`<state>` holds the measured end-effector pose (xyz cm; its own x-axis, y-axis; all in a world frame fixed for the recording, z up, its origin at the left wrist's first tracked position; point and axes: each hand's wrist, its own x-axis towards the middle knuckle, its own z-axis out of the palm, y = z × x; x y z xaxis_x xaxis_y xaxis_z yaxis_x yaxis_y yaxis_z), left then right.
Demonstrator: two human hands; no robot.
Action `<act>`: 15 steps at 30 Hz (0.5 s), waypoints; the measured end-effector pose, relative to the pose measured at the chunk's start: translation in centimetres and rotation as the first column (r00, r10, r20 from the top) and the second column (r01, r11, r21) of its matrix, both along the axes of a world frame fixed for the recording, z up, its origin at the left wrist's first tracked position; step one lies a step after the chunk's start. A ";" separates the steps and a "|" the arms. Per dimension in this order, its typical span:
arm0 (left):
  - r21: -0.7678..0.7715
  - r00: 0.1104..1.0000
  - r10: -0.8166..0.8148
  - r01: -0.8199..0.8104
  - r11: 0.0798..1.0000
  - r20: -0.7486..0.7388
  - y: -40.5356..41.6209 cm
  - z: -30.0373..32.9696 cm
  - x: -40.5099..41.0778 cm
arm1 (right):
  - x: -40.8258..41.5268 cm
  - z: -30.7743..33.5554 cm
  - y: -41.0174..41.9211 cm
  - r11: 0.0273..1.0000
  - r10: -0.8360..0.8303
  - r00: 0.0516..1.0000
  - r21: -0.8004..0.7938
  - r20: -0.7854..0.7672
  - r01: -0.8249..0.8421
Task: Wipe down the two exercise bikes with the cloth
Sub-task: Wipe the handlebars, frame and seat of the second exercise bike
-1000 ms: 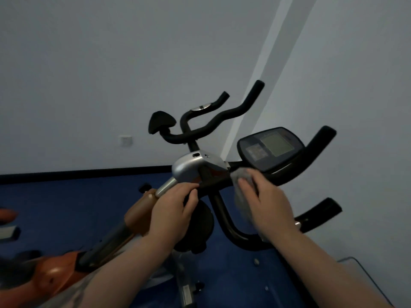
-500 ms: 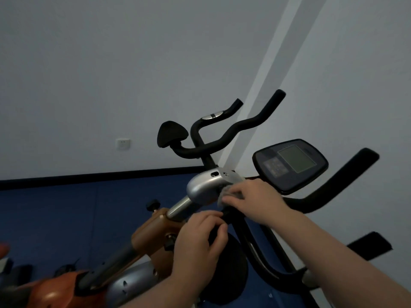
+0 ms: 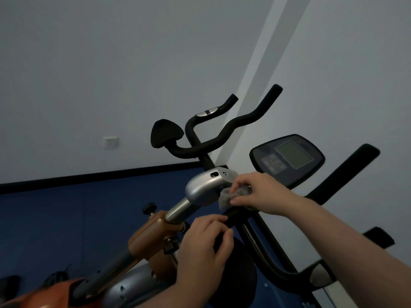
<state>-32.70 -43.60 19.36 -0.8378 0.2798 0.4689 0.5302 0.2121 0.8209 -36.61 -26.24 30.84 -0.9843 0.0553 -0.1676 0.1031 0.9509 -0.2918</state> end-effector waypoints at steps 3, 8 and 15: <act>0.005 1.000 -0.004 0.004 1.000 0.014 -0.1 0.0 -0.1 | -0.7 0.7 0.1 0.999 0.028 0.995 0.013 0.092 -0.029; -0.003 1.000 0.008 -0.008 1.000 0.013 -0.1 -0.1 -0.1 | -2.1 -1.1 -1.4 1.000 -0.010 0.995 -0.004 -0.100 0.010; 0.014 1.000 0.009 -0.009 1.000 0.011 -0.1 0.0 0.3 | -0.6 0.4 0.5 0.997 0.079 0.991 0.005 0.112 -0.080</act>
